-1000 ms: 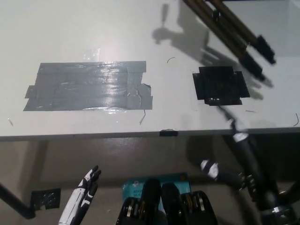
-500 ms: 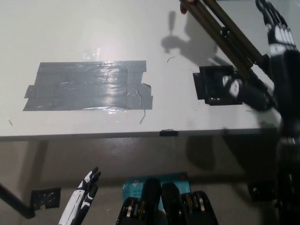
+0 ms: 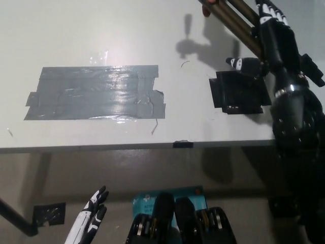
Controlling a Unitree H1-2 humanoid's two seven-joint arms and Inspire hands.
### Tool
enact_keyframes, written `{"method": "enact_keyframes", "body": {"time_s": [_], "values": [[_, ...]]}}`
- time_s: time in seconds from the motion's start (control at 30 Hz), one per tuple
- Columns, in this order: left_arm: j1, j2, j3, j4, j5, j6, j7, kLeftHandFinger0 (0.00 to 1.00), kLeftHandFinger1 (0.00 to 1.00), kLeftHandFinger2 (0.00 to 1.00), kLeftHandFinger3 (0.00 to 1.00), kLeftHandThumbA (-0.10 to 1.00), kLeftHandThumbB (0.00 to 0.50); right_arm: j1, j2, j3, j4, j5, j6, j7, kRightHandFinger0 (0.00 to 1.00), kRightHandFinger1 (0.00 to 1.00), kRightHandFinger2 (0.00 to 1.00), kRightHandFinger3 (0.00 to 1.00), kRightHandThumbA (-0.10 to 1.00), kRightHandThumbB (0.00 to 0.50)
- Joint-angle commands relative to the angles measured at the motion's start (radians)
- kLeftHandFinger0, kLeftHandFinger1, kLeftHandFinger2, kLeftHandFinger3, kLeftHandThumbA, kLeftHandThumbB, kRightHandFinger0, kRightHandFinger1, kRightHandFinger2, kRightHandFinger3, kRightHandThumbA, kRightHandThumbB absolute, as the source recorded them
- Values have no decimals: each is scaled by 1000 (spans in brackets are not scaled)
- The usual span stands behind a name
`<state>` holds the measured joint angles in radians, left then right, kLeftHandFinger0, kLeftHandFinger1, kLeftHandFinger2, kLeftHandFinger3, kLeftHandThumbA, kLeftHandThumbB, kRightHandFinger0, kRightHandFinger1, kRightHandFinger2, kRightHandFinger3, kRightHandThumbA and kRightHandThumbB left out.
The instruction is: A person hands a tripod to the robot which it grabs with its right hand and places in the middle of the table in front of it
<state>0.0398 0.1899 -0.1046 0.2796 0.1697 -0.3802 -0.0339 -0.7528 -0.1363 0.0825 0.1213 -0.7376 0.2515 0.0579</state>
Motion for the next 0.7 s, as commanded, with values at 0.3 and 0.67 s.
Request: {"method": "enact_keyframes", "body": {"time_s": [0.3, 0.67], "values": [[-21, 8, 5, -36, 3, -21, -3, 1000, 1000, 1000, 1000, 997, 317, -305, -26, 3, 324, 39, 41, -62, 1000, 1000, 1000, 1000, 924, 379], [-34, 14, 5, -47, 6, -13, -6, 1000, 1000, 1000, 1000, 999, 322, -401, -36, -1, 623, 60, -39, -287, 4, 96, 424, 544, -100, 222]]}}
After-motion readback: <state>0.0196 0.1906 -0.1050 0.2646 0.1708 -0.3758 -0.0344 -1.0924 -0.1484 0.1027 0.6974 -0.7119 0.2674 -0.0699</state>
